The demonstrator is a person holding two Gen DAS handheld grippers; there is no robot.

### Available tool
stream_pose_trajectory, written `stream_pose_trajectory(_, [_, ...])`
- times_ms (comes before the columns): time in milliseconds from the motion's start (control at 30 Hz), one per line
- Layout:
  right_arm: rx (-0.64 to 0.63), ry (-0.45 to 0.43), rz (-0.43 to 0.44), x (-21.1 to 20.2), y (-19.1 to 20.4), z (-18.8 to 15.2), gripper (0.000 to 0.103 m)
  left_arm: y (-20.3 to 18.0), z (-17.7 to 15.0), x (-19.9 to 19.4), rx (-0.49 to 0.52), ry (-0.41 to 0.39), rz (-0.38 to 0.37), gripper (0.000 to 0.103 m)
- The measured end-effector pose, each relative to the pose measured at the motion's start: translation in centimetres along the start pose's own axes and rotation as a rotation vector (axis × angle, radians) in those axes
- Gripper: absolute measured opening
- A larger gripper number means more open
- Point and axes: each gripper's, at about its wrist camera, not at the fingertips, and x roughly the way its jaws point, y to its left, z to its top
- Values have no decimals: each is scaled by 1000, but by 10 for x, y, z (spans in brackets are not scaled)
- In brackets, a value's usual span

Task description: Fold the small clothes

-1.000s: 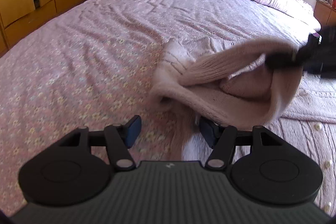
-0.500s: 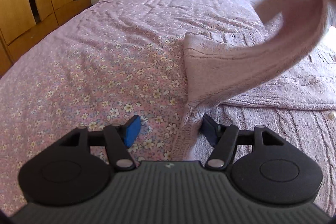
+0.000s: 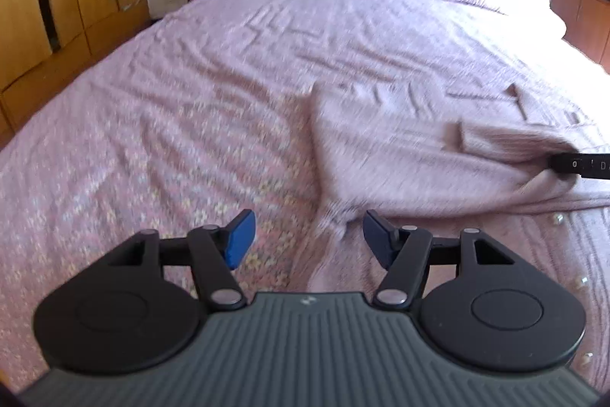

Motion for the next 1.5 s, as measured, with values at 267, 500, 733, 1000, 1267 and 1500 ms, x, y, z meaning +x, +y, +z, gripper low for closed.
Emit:
stream_pose_trajectory(267, [-92,-104,84,-35,32,20,62,-26,18,19,21,-11,-21,64])
stream_pose_trajectory(500, [-36,-45,253,-8,68,39,62,-31,16,50,1,85,-39,67])
stream_pose_trajectory(733, [-90,91,223,46,95,43,62,-26,12,58,-27,92,-62,67])
stream_pose_trajectory(1000, [-200,57,88,45,104,39,10,-29,11,60,-27,82,-47,67])
stream_pose_trajectory(1267, [-36,-115,94,-19,31,63,9,-30,10,58,-31,80,-34,67])
stream_pose_trajectory(1500, [102,-194,3,-64,-56,54,9,-34,10,55,-31,78,-14,67])
